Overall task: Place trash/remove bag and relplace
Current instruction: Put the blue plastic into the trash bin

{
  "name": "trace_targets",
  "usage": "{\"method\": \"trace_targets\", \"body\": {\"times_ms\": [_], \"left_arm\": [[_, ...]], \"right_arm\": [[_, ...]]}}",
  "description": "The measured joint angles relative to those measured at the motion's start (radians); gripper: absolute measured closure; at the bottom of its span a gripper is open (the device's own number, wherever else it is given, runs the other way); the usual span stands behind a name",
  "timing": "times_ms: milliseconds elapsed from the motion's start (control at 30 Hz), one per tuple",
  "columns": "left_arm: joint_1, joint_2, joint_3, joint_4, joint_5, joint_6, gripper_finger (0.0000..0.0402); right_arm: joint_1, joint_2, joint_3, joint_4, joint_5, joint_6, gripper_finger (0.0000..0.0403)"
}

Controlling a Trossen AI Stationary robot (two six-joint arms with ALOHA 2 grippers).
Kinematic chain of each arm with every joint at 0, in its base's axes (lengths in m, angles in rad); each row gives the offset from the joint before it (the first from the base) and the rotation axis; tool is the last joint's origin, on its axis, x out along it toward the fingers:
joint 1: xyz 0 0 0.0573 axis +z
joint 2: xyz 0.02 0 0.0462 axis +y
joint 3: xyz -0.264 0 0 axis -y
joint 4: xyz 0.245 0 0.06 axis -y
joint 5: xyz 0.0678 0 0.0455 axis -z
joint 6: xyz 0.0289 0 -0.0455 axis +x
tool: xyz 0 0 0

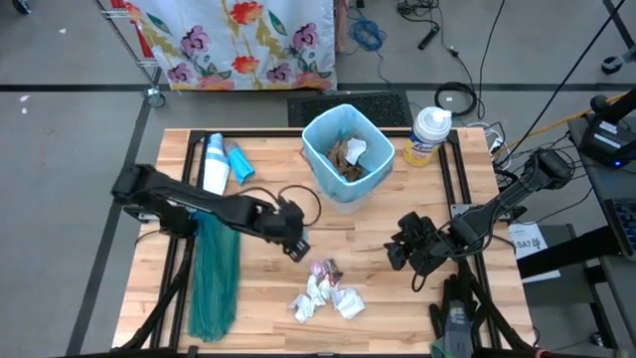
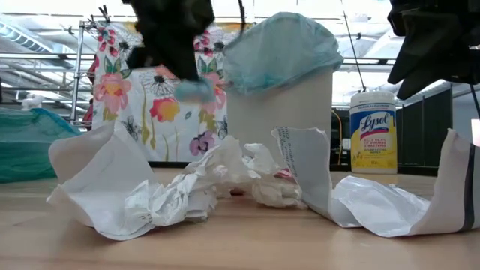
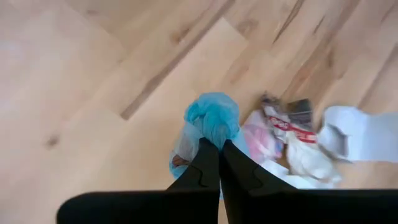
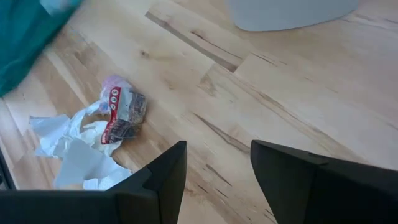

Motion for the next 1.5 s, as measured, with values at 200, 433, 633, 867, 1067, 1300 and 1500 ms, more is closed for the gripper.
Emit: {"method": "trace_targets", "body": {"times_ms": [200, 433, 633, 867, 1067, 1300, 1500], "left_arm": [[0.017, -0.144, 0.0, -0.05, -0.038, -0.018, 0.0401], [0.101, -0.26, 0.043, -0.044, -0.059, 0.069, 0.0401], [0.239, -0.28, 0.189, -0.055, -0.042, 0.263, 0.0401], [0.447, -0.21, 0.412, -0.075, 0.095, 0.53, 0.0401], [0.58, -0.077, 0.568, -0.069, 0.196, 0.712, 0.0402], [0.63, 0.095, 0.673, -0.064, 0.227, 0.827, 0.0383], [0.633, 0.172, 0.685, -0.041, 0.249, 0.94, 0.0328]], "right_arm": [[0.0, 0.0, 0.0, 0.001, 0.0, -0.009, 0.0232], [0.0, 0.006, 0.0, 0.0, 0.003, -0.009, 0.0232], [-0.001, 0.04, 0.0, 0.0, 0.008, 0.018, 0.0232], [-0.002, 0.089, 0.0, 0.002, 0.033, 0.134, 0.0232], [-0.008, 0.124, 0.0, 0.008, 0.059, 0.247, 0.0232], [-0.014, 0.139, 0.0, 0.009, 0.075, 0.35, 0.0232], [-0.014, 0.139, 0.0, 0.01, 0.083, 0.418, 0.0232]]}}
